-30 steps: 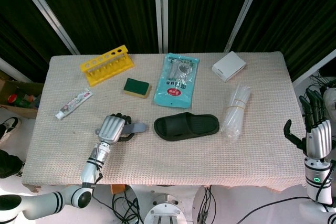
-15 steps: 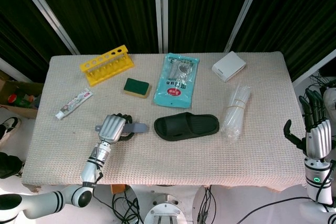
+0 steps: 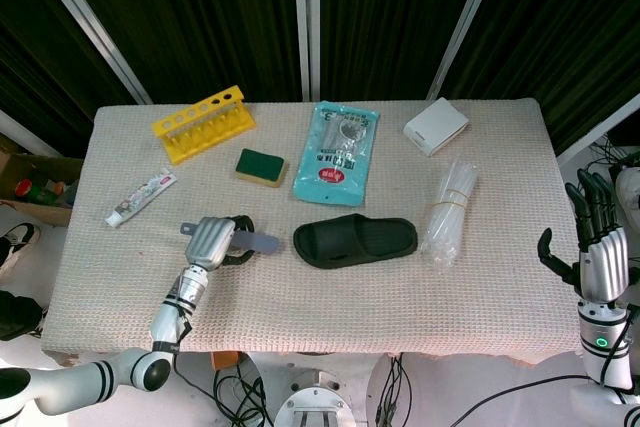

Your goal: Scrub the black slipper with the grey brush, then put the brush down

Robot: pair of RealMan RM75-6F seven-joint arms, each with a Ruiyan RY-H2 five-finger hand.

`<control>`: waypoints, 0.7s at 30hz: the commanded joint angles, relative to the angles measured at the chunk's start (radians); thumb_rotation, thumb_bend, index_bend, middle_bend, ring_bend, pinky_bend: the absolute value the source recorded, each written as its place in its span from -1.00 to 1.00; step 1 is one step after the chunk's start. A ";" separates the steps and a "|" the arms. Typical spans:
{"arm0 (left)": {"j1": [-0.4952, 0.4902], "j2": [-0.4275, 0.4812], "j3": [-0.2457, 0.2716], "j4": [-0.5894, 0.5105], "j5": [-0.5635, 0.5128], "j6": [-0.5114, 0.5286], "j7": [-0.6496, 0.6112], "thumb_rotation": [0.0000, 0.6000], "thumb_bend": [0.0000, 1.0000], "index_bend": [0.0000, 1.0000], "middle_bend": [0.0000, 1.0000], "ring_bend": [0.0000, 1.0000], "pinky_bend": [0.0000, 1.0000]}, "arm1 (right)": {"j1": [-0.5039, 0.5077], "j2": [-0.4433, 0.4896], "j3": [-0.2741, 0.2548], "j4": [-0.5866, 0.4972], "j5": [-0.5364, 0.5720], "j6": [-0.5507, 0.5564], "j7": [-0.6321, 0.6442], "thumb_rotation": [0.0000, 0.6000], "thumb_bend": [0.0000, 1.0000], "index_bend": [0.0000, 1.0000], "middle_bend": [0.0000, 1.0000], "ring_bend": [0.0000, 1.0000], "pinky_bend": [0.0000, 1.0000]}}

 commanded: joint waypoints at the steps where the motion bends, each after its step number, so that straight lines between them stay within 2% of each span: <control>1: -0.001 0.013 -0.005 -0.015 -0.010 -0.016 -0.025 1.00 0.10 0.43 0.44 0.22 0.41 | 0.000 0.000 0.000 0.000 0.000 -0.001 0.000 1.00 0.23 -1.00 -1.00 -1.00 -1.00; 13: 0.003 0.033 -0.035 -0.057 -0.049 -0.027 -0.119 1.00 0.14 0.66 0.70 0.47 0.64 | 0.001 0.000 -0.002 0.000 0.000 -0.003 -0.001 1.00 0.23 -1.00 -1.00 -1.00 -1.00; 21: 0.007 0.050 -0.047 -0.084 -0.054 -0.043 -0.215 1.00 0.17 0.77 0.87 0.61 0.69 | 0.000 -0.001 -0.002 0.003 0.001 -0.002 0.002 1.00 0.23 -1.00 -1.00 -1.00 -1.00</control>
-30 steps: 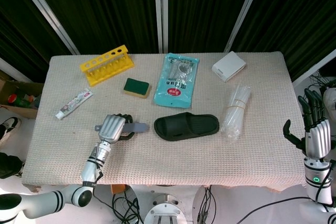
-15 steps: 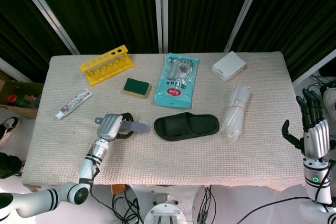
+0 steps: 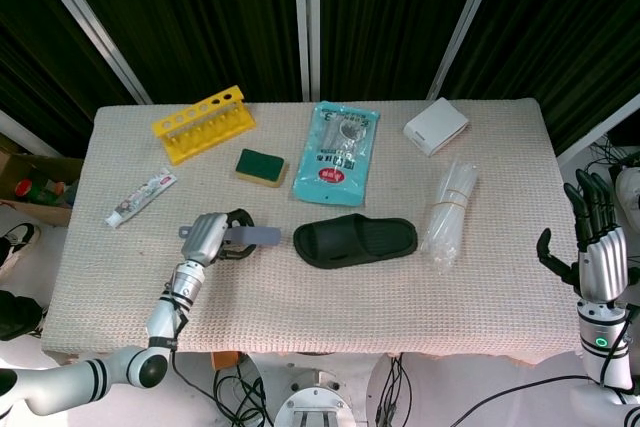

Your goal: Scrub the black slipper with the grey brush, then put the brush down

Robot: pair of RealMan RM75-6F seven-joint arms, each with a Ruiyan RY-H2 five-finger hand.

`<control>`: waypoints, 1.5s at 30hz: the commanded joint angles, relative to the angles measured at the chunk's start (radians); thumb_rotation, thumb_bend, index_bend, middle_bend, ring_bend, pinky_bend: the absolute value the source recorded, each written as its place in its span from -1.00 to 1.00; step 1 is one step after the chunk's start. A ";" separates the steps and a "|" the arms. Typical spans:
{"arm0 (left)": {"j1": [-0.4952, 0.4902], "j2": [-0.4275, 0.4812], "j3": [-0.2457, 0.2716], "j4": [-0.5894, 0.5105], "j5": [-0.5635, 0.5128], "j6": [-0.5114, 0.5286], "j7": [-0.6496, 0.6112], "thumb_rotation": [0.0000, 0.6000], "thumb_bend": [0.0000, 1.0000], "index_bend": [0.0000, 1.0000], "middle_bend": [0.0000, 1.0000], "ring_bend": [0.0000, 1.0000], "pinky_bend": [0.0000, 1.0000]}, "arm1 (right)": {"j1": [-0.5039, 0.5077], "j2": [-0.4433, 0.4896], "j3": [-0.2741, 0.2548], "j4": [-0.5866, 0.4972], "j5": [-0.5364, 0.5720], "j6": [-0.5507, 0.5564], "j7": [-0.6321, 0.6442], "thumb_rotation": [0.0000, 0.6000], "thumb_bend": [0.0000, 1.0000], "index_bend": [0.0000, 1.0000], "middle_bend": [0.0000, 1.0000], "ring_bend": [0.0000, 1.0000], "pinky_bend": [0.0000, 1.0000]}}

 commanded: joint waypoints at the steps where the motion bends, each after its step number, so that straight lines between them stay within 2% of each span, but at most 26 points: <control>1: 0.002 0.007 -0.004 -0.008 0.004 -0.007 -0.039 1.00 0.18 0.79 0.88 0.62 0.70 | 0.000 0.000 0.000 0.000 0.000 0.000 0.000 1.00 0.23 -1.00 -1.00 -1.00 -1.00; 13: 0.007 0.030 -0.020 -0.044 0.027 0.001 -0.163 1.00 0.22 0.84 0.96 0.68 0.72 | 0.002 0.008 -0.013 0.003 -0.012 -0.009 -0.011 1.00 0.23 -1.00 -1.00 -1.00 -1.00; 18: 0.005 0.045 -0.023 -0.078 0.023 -0.004 -0.179 1.00 0.22 0.84 0.96 0.68 0.72 | 0.013 0.069 -0.077 -0.036 -0.044 -0.121 -0.097 1.00 0.21 -1.00 -1.00 -1.00 -1.00; 22: 0.003 0.047 -0.025 -0.085 0.017 -0.004 -0.183 1.00 0.23 0.84 0.96 0.68 0.72 | 0.040 0.128 -0.134 -0.096 -0.084 -0.247 -0.263 1.00 0.17 -1.00 -1.00 -1.00 -1.00; 27: 0.006 0.050 -0.029 -0.091 0.012 0.010 -0.179 1.00 0.23 0.84 0.96 0.68 0.72 | 0.093 0.176 -0.163 -0.207 -0.110 -0.383 -0.413 1.00 0.04 -1.00 -1.00 -1.00 -1.00; 31: 0.012 0.061 -0.035 -0.104 0.008 0.026 -0.180 1.00 0.23 0.84 0.96 0.68 0.72 | 0.168 0.235 -0.169 -0.349 -0.100 -0.563 -0.552 1.00 -0.04 -1.00 -1.00 -1.00 -1.00; 34: 0.017 0.072 -0.039 -0.115 0.006 0.037 -0.185 1.00 0.23 0.84 0.96 0.68 0.72 | 0.234 0.266 -0.166 -0.444 -0.087 -0.700 -0.627 1.00 0.14 -1.00 -1.00 -1.00 -1.00; 36: 0.021 0.078 -0.043 -0.120 0.004 0.042 -0.191 1.00 0.23 0.84 0.96 0.68 0.72 | 0.270 0.274 -0.164 -0.477 -0.076 -0.772 -0.652 1.00 0.37 -1.00 -1.00 -1.00 -1.00; 38: 0.024 0.088 -0.049 -0.126 -0.001 0.046 -0.204 1.00 0.23 0.84 0.96 0.68 0.72 | 0.304 0.272 -0.163 -0.491 -0.063 -0.844 -0.694 1.00 0.50 -1.00 -1.00 -1.00 -1.00; 45: 0.029 0.140 -0.080 -0.166 -0.036 0.028 -0.249 1.00 0.23 0.84 0.95 0.68 0.72 | 0.345 0.197 -0.175 -0.461 -0.037 -0.952 -0.841 1.00 0.51 -1.00 -1.00 -1.00 -1.00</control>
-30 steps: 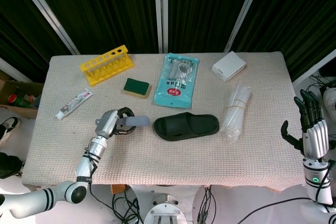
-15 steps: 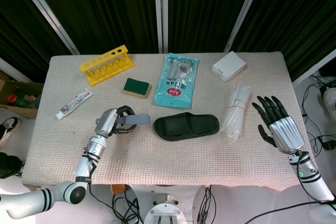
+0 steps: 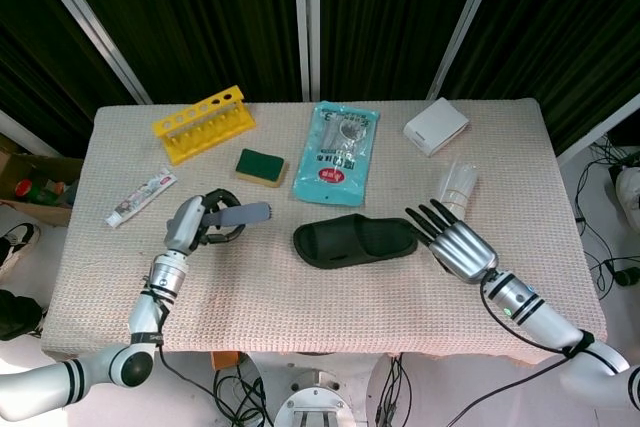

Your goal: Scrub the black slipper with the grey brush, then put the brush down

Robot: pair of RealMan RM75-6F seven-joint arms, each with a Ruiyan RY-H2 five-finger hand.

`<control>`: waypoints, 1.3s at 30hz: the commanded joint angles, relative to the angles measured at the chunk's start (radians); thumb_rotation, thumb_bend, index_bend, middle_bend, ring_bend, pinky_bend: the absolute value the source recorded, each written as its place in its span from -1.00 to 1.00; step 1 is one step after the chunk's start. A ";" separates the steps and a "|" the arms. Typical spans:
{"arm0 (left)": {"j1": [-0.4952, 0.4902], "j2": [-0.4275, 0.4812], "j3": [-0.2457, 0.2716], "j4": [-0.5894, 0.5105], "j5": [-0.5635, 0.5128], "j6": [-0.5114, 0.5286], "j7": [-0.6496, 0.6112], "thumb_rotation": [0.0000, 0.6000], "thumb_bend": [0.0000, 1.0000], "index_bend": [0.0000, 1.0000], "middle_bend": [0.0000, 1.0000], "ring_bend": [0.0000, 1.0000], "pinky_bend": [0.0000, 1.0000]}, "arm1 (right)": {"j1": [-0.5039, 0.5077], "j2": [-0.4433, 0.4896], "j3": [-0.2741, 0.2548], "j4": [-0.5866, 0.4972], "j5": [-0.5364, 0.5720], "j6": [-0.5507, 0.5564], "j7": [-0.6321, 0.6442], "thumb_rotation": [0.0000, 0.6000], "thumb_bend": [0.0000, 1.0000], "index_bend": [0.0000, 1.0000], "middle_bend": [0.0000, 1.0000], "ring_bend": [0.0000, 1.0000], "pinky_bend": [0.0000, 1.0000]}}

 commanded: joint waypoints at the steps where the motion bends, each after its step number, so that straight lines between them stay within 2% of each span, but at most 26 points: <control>1: 0.000 0.018 -0.011 -0.016 -0.015 -0.011 -0.011 1.00 0.23 0.84 0.95 0.68 0.72 | 0.029 -0.052 -0.009 0.014 0.025 -0.053 -0.072 1.00 0.51 -1.00 -1.00 -1.00 -1.00; 9: -0.024 0.039 -0.032 -0.044 -0.069 -0.064 -0.018 1.00 0.23 0.84 0.96 0.68 0.72 | 0.027 -0.146 -0.029 0.089 0.095 -0.119 -0.169 1.00 0.51 -1.00 -1.00 -1.00 -1.00; 16: -0.078 0.011 -0.040 -0.048 -0.091 -0.099 0.036 1.00 0.23 0.84 0.96 0.68 0.72 | 0.027 -0.204 -0.042 0.146 0.123 -0.135 -0.207 1.00 0.51 -1.00 -1.00 -1.00 -1.00; 29: -0.207 -0.077 -0.068 -0.018 -0.204 -0.163 0.184 1.00 0.23 0.84 0.96 0.68 0.73 | 0.030 -0.239 -0.065 0.181 0.139 -0.144 -0.224 1.00 0.51 -1.00 -1.00 -1.00 -1.00; 39: -0.296 -0.161 -0.068 0.071 -0.299 -0.216 0.259 1.00 0.23 0.84 0.96 0.68 0.73 | 0.033 -0.248 -0.073 0.193 0.142 -0.136 -0.213 1.00 0.51 -1.00 -1.00 -1.00 -1.00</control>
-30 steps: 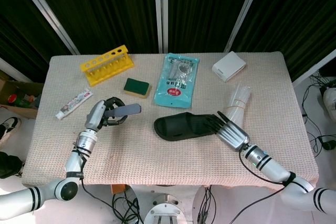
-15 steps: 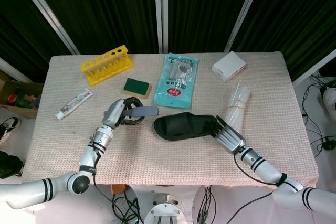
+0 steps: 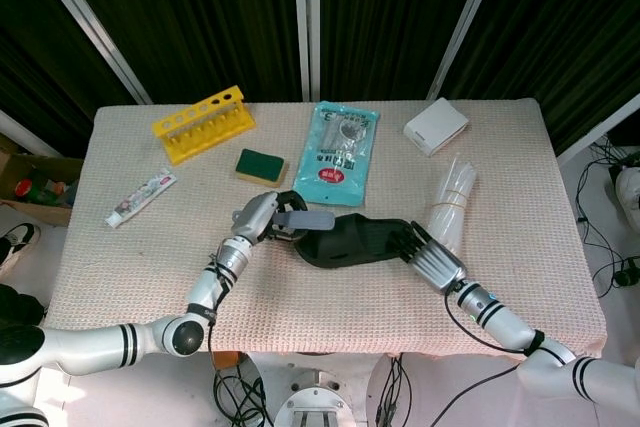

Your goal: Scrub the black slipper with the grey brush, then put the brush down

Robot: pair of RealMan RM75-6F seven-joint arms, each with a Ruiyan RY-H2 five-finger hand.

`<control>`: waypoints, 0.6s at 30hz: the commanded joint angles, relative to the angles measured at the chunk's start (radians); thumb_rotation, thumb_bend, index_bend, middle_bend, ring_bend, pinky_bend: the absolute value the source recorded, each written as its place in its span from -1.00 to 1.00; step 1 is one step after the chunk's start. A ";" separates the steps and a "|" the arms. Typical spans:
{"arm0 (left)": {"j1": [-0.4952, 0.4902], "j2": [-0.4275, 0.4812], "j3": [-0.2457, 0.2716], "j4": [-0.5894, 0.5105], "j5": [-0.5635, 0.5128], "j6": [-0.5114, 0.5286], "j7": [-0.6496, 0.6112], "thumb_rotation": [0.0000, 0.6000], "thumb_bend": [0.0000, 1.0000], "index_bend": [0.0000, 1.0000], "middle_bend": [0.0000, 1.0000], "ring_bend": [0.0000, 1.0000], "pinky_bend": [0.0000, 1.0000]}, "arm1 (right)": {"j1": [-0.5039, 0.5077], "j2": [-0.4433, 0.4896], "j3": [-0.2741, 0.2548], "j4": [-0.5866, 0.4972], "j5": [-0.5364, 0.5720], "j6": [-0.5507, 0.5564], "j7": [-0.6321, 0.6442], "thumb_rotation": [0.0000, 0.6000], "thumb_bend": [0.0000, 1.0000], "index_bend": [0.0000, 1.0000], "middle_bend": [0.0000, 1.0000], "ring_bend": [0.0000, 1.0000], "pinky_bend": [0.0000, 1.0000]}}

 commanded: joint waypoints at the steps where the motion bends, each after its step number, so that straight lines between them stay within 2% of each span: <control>1: -0.017 -0.020 0.002 0.025 -0.022 -0.013 0.009 1.00 0.23 0.84 0.96 0.68 0.73 | 0.000 -0.001 -0.003 0.002 -0.002 0.003 0.005 1.00 0.51 -1.00 -1.00 -1.00 -1.00; 18: -0.060 -0.072 0.000 0.099 -0.062 -0.072 -0.015 1.00 0.24 0.84 0.96 0.68 0.73 | 0.007 -0.012 -0.011 0.018 0.005 0.003 0.022 1.00 0.51 -1.00 -1.00 -1.00 -1.00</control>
